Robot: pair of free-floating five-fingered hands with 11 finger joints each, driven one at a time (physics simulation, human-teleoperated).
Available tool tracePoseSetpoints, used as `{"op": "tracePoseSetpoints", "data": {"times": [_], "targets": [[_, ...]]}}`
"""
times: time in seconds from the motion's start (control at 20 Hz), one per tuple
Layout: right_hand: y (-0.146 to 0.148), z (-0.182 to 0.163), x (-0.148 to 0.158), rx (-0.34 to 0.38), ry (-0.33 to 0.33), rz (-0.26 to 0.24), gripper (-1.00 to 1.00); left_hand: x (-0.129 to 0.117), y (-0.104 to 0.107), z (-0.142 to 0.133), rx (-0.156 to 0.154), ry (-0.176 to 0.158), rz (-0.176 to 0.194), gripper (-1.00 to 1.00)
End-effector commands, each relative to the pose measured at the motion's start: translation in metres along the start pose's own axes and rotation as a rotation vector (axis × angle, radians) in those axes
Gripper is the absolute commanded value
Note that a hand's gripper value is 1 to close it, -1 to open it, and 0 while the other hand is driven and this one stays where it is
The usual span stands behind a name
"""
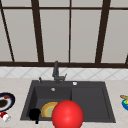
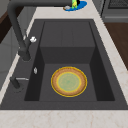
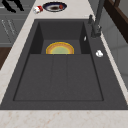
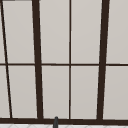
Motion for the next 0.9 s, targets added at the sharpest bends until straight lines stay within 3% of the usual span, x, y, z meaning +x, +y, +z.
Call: {"op": "tracePoseSetpoints", "data": {"times": [0.0,0.1,0.25,0.4,0.6,0.65,0.7,0.85], "targets": [[0.020,0.009,-0.011,-0.066,-0.022,0.020,1.00,0.000,0.000,0.000,0.000,0.000,0.000,0.00],[0.017,0.032,-0.005,-0.132,-0.019,0.004,1.00,0.000,0.000,0.000,0.000,0.000,0.000,0.00],[0.017,0.052,-0.006,-0.128,0.010,-0.018,1.00,0.000,0.000,0.000,0.000,0.000,0.000,0.00],[0.015,0.051,-0.006,-0.005,0.061,-0.009,1.00,0.000,0.000,0.000,0.000,0.000,0.000,0.00],[-0.003,0.044,-0.001,0.055,0.066,0.013,1.00,0.000,0.000,0.000,0.000,0.000,0.000,0.00],[-0.006,0.043,-0.001,0.050,0.085,0.012,-1.00,0.000,0.000,0.000,0.000,0.000,0.000,0.00],[-0.005,0.036,0.008,0.112,0.073,0.030,-1.00,0.000,0.000,0.000,0.000,0.000,0.000,0.00],[-0.023,0.037,0.007,0.129,0.109,0.046,-1.00,0.000,0.000,0.000,0.000,0.000,0.000,0.00]]}}
